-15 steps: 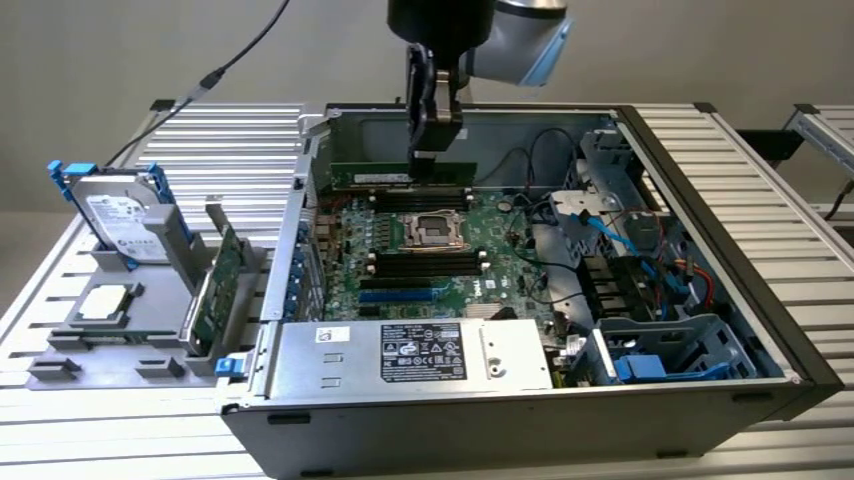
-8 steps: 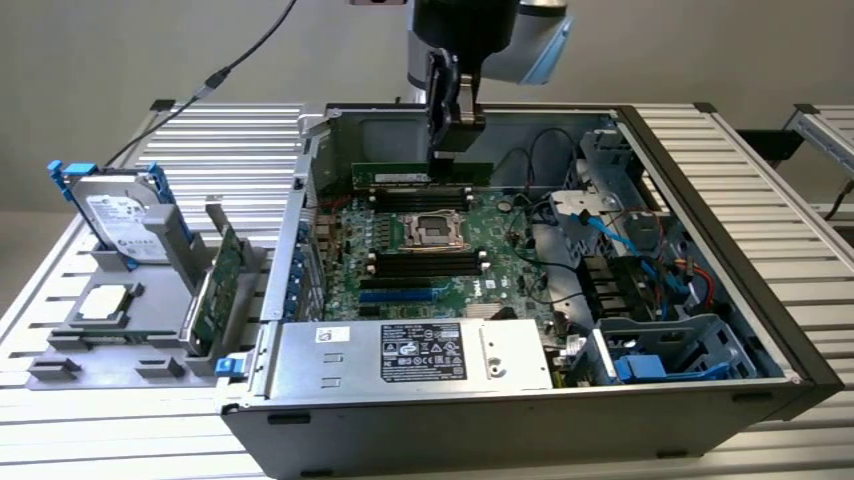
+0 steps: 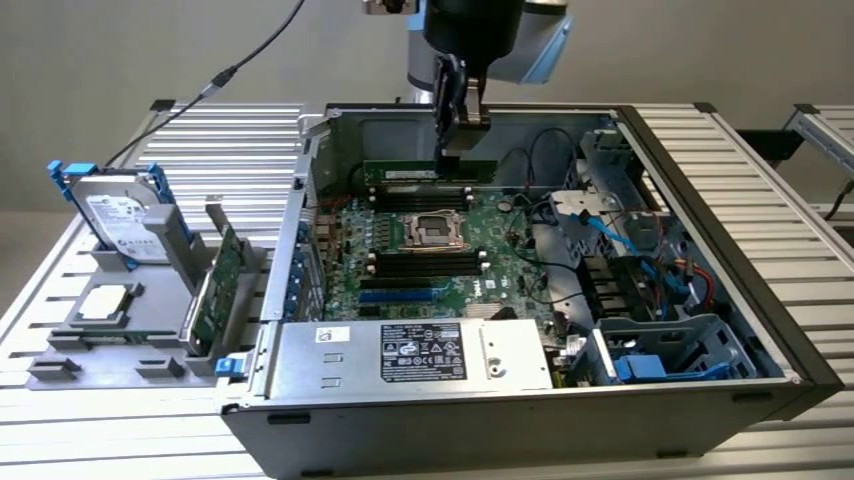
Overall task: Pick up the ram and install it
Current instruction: 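Pick up the ram and move it above insertion slot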
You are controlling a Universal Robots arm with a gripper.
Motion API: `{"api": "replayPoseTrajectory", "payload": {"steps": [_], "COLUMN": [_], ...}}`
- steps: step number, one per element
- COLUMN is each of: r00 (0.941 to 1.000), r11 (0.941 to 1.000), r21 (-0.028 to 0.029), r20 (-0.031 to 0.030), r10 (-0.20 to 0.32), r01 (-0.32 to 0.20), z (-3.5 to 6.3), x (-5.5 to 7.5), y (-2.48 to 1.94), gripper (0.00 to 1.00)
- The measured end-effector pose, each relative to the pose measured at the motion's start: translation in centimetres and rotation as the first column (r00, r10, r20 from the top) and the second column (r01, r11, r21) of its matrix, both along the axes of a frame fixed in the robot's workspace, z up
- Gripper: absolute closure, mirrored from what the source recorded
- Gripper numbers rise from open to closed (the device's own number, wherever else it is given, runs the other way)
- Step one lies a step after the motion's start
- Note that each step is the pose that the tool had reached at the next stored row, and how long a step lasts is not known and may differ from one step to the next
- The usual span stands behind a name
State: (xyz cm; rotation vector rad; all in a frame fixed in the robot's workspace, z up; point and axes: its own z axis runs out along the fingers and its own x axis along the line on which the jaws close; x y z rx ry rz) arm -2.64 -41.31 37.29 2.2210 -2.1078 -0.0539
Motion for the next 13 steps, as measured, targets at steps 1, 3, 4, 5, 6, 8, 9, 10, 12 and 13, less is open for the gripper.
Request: {"api": "replayPoseTrajectory", "payload": {"steps": [1,3,4,5,6,8,9,10,12,13], "r00": [1.0,1.0,1.0,1.0,1.0,1.0,1.0,1.0,1.0,1.0], "r11": [1.0,1.0,1.0,1.0,1.0,1.0,1.0,1.0,1.0,1.0], "r21": [-0.0001,0.0,-0.0001,0.0,-0.0001,-0.0001,-0.0001,0.0,0.0002,-0.0002], "r20": [0.0,0.0,0.0,0.0,0.0,0.0,0.0,0.0,0.0001,0.0], "r10": [0.0,0.0,0.0,0.0,0.0,-0.001,-0.002,-0.004,-0.008,-0.01], "r01": [0.0,0.0,0.0,0.0,0.0,0.001,0.002,0.004,0.008,0.01], "z": [-0.18,-0.56,-0.73,-0.91,-1.07,-1.3,-1.4,-1.51,-1.73,-1.85], "x": [0.1,0.3,0.3,0.4,0.5,0.8,1.0,1.1,1.4,1.5], "y": [0.33,1.0,1.3,1.58,1.79,2.03,2.1,2.18,2.25,2.34], "gripper": [0.87,0.87,0.87,0.87,0.87,0.87,0.87,0.87,0.87,0.87]}}
